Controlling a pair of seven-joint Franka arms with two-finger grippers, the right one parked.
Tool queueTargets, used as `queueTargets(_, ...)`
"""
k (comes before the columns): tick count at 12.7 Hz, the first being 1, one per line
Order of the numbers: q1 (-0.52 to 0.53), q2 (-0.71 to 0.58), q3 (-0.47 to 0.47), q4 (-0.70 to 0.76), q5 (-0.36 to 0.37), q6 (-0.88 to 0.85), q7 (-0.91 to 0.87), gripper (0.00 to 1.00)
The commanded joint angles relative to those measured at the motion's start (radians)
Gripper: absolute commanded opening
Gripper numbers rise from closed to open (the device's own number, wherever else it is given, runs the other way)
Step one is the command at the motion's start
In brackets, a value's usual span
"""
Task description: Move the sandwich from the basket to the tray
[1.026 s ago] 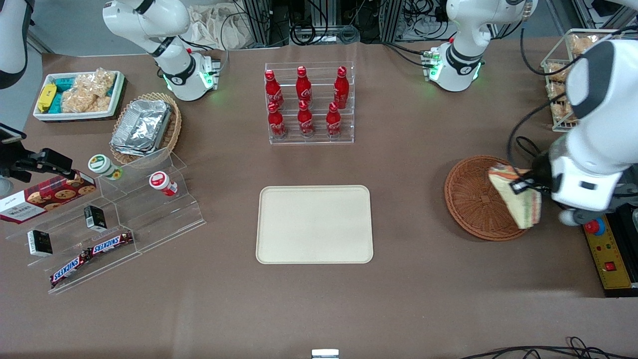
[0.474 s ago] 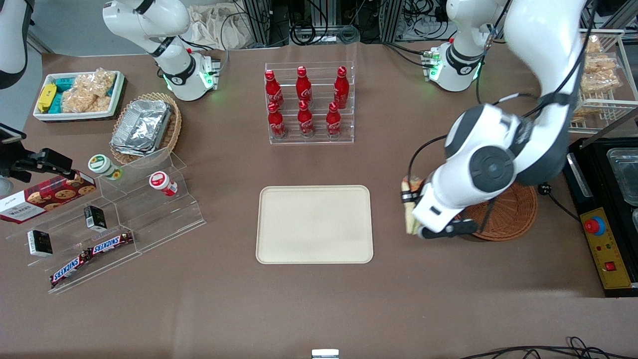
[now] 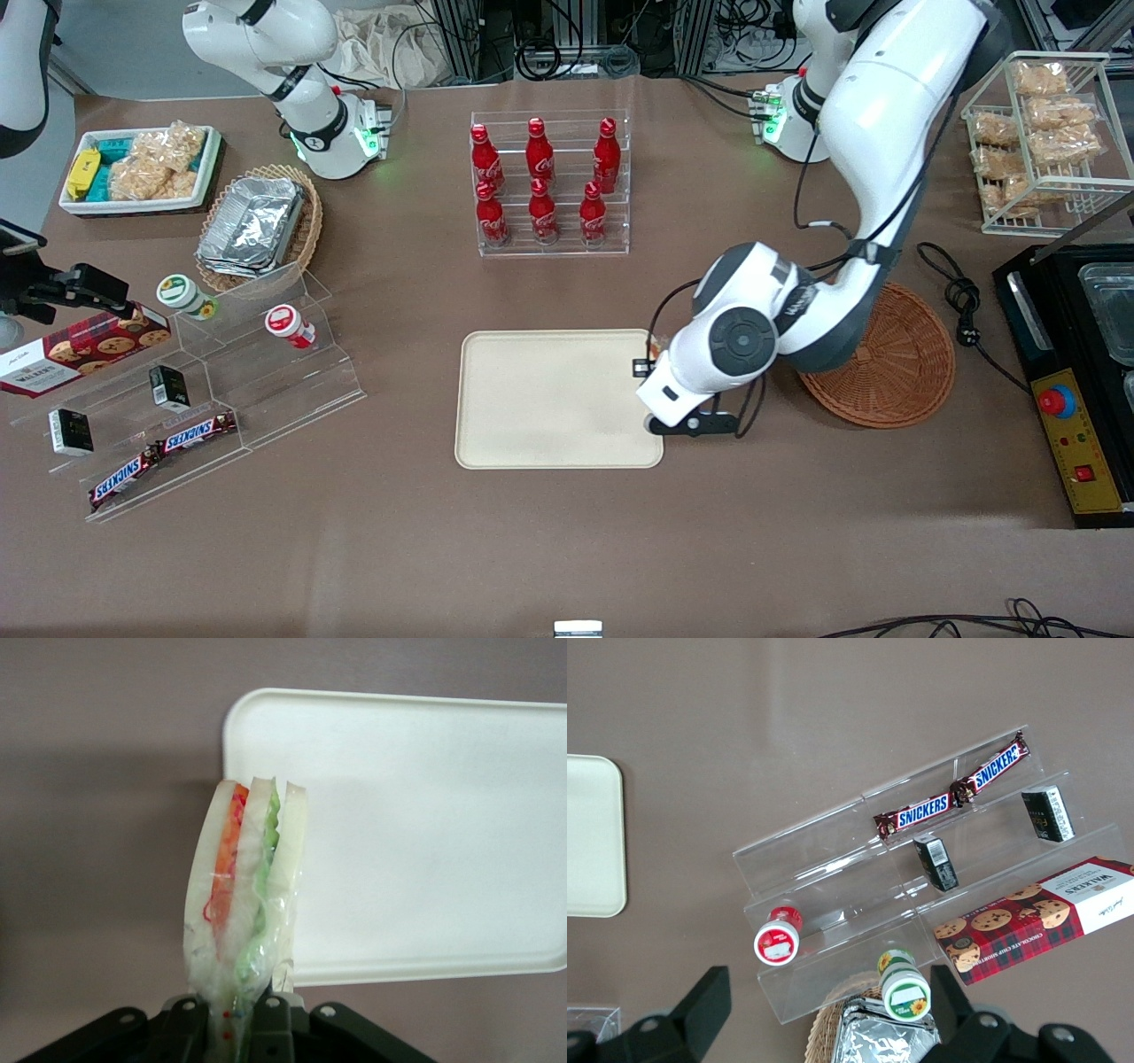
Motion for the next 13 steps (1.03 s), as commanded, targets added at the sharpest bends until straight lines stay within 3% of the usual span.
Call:
queueTargets(1, -0.041, 0.082, 0.002, 0.051, 0.055, 0.030, -0.040, 0.00)
queueTargets(4, -0.067, 0.129, 0.002, 0.051, 0.096, 0.091, -0.081, 0.01)
queueTargets(5, -0.067, 0.141, 0.002, 0.053, 0.095, 0.117, -0.097, 0.13)
queueTargets(6, -0.067, 0.142, 0.002, 0.053, 0.095, 0.127, -0.101, 0.48)
queueTargets(8, -0.063, 0.136, 0.002, 0.051, 0.095, 0.124, -0.103, 0.97)
queueTargets(13, -0.047, 0.060, 0.004, 0.051, 0.101, 0.046, -0.103, 0.99)
